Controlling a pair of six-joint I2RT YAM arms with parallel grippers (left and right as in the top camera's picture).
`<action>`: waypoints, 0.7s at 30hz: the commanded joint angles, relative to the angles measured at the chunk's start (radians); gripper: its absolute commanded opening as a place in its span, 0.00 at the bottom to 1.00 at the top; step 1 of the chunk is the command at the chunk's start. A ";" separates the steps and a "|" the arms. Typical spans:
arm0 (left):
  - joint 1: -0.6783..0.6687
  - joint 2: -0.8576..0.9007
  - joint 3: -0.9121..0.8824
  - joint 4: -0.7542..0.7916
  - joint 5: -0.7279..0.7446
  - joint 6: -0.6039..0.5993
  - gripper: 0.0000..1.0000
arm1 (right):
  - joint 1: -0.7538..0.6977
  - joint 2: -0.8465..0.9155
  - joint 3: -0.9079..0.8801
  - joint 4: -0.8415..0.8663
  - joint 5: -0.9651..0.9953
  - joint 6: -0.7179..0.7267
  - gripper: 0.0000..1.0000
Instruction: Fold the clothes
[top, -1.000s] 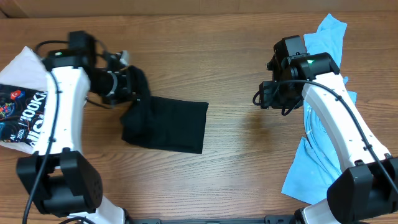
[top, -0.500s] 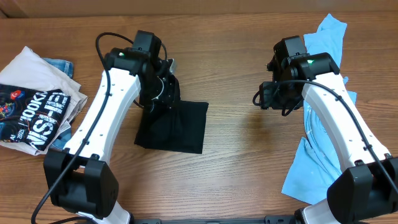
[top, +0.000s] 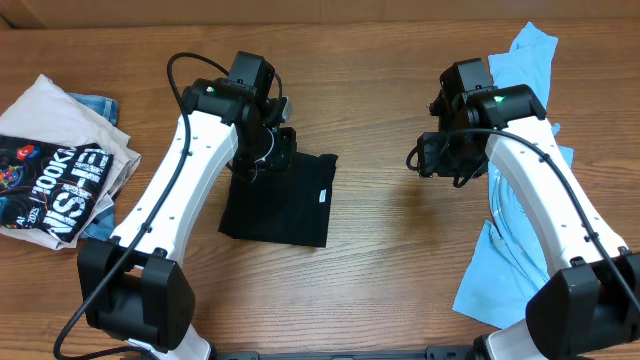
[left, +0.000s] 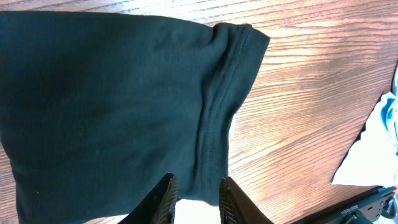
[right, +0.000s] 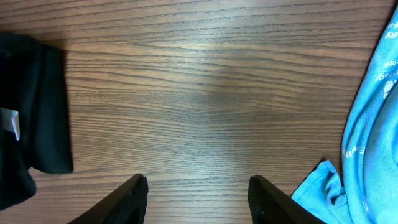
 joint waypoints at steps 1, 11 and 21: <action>-0.006 0.017 0.018 0.004 -0.003 -0.009 0.27 | -0.003 0.001 0.007 0.000 0.010 -0.003 0.56; -0.005 0.017 0.018 0.011 -0.278 -0.005 0.31 | 0.002 0.001 0.007 -0.008 -0.270 -0.163 0.57; 0.082 0.114 0.018 0.291 -0.409 0.134 0.32 | 0.263 0.013 0.007 0.128 -0.568 -0.237 0.56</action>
